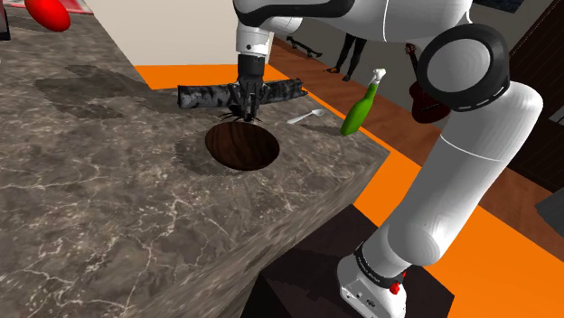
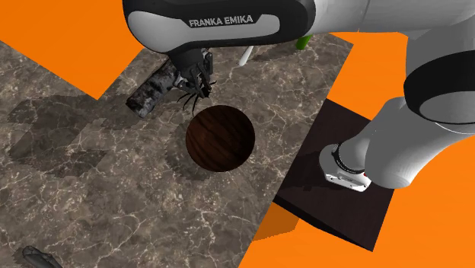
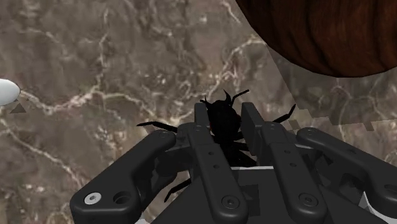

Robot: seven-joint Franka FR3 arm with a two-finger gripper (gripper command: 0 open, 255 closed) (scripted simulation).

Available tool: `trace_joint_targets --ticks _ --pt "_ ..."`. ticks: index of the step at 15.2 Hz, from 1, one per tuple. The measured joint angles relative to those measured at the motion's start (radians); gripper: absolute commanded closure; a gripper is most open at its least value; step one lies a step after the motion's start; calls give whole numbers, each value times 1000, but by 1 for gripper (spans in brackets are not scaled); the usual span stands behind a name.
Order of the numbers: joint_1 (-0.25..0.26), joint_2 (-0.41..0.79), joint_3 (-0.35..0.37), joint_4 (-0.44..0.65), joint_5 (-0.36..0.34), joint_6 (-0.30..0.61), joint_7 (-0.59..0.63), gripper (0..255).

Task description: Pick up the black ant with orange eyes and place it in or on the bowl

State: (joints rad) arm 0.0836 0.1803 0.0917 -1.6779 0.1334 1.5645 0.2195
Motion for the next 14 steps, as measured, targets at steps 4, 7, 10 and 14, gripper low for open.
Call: trace_joint_targets --ticks 4,7,10,14 --pt "0 0 0 0 0 0 0 255" --pt "0 -5 0 22 1 -26 3 255" --pt "-2 -6 -1 56 0 -62 5 255" --pt "-2 -3 0 117 1 -119 14 255"
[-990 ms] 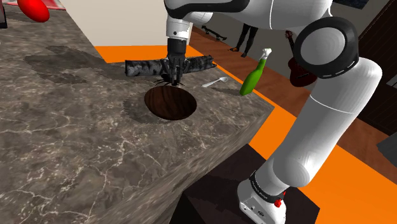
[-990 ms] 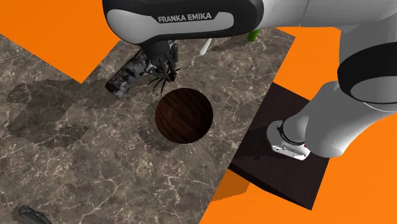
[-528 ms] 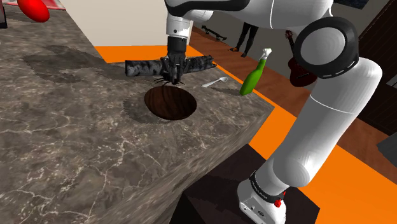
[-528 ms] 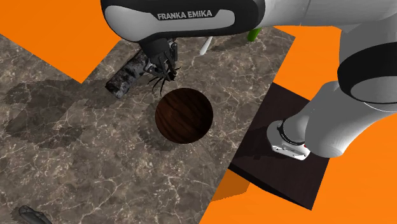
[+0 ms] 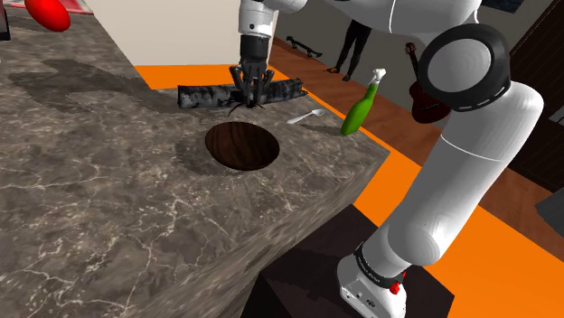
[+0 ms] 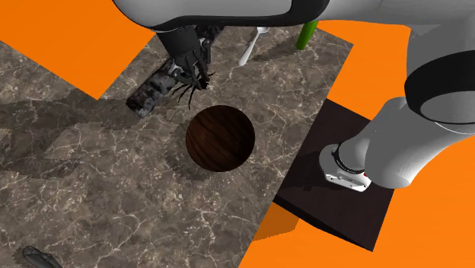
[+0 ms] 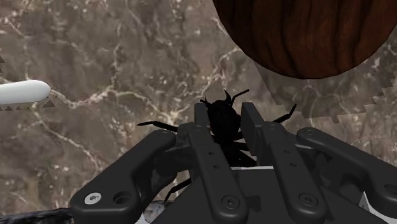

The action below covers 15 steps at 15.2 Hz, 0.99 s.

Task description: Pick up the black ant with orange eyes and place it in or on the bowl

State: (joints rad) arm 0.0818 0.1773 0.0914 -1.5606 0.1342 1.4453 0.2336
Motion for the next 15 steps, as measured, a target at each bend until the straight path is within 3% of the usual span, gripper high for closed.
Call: trace_joint_targets --ticks 13,15 --pt "0 32 1 217 3 -184 26 255" --pt "6 -1 6 186 8 -184 38 255"
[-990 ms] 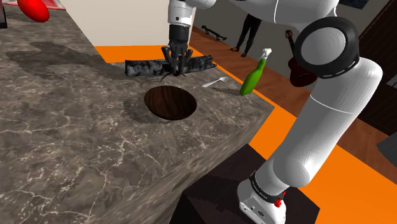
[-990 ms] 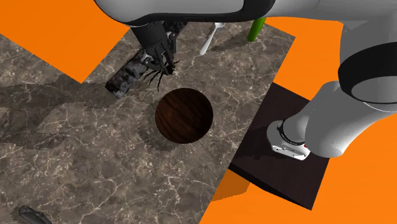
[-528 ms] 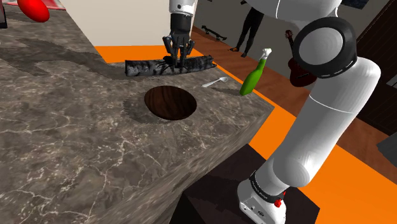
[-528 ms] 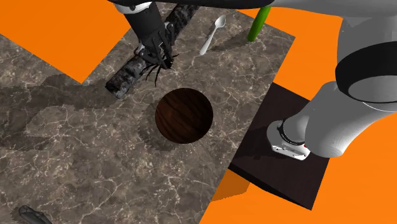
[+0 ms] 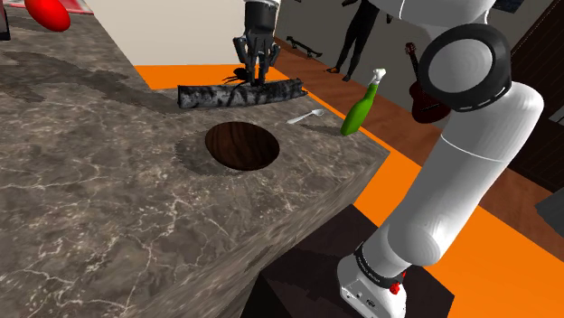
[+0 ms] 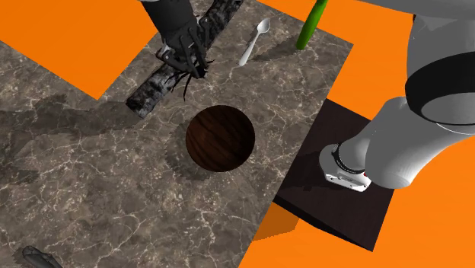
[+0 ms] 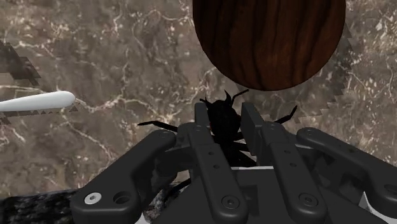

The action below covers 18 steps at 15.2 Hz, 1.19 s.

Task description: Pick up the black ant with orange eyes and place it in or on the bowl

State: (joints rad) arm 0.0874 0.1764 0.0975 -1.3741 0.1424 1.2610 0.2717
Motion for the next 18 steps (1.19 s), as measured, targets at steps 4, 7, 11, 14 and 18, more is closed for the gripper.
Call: trace_joint_targets --ticks 4,7,11,14,18 --pt "30 -127 26 -148 27 32 54 255" --pt "52 -224 47 -248 51 43 97 255" --pt "78 -328 75 -353 85 55 151 255" --pt "87 -362 86 -415 95 87 163 255" --pt "89 -377 89 -485 97 140 154 255"
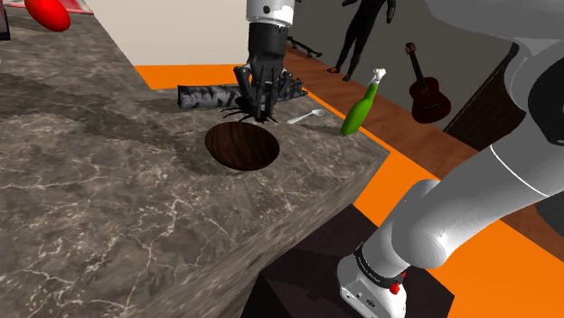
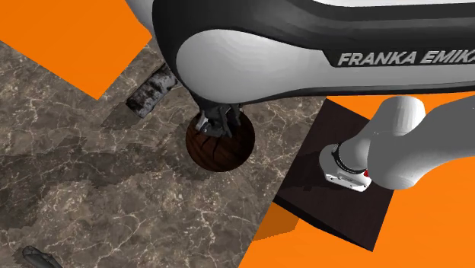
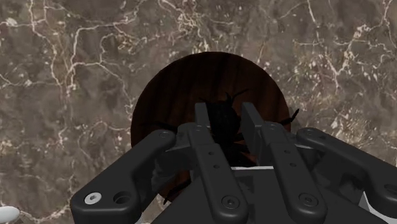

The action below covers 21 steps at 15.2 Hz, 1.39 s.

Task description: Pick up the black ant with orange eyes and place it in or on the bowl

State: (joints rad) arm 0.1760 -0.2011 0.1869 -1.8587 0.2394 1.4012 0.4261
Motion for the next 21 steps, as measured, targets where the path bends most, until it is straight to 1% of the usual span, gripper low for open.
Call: trace_joint_targets --ticks 11,17,18,21 --pt "2 -9 6 -151 2 140 -26 255" --pt "3 -6 7 -158 2 149 -27 255" --pt "3 -6 7 -158 2 149 -27 0" --pt "3 -6 7 -158 2 150 -27 0"
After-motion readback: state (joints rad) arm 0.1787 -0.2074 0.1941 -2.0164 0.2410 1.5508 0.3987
